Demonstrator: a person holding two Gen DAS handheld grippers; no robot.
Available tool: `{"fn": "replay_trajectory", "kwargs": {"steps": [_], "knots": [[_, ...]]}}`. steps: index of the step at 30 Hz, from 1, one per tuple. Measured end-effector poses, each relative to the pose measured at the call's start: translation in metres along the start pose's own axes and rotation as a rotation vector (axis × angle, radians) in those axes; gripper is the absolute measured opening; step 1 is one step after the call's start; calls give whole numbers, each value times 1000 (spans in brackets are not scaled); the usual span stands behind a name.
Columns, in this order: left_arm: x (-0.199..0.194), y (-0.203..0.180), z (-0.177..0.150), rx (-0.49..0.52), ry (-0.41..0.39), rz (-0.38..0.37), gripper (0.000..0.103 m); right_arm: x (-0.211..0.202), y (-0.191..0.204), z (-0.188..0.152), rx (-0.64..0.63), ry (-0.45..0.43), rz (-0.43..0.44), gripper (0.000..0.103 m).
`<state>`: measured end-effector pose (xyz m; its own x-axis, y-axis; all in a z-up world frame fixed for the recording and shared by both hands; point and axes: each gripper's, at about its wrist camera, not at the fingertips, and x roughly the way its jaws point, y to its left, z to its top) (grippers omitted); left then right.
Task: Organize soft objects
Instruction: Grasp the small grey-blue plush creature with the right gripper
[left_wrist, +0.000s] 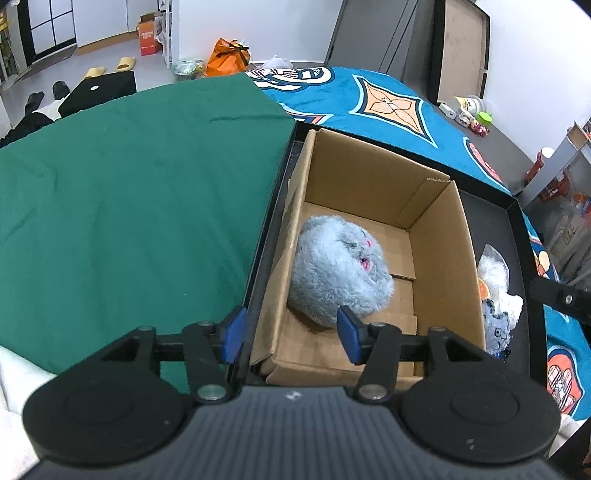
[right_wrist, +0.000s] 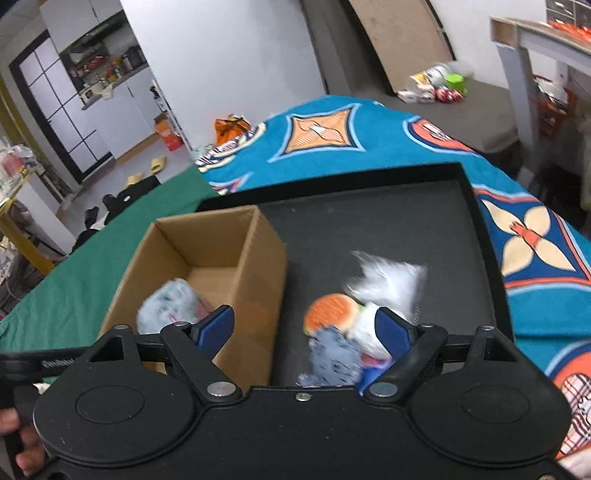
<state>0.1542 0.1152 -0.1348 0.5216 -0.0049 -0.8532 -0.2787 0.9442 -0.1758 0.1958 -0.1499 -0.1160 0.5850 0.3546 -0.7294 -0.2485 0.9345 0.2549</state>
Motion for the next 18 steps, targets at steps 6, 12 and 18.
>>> {"fn": "replay_trajectory", "kwargs": {"steps": [6, 12, 18], "knots": [[-1, -7, -2, 17, 2, 21, 60, 3, -15, -9, 21, 14, 1, 79], [0, -13, -2, 42, 10, 43, 62, 12, -32, -14, 70, 33, 11, 70], [3, -19, -1, 52, 16, 65, 62, 21, -46, -17, 118, 59, 40, 58]]}}
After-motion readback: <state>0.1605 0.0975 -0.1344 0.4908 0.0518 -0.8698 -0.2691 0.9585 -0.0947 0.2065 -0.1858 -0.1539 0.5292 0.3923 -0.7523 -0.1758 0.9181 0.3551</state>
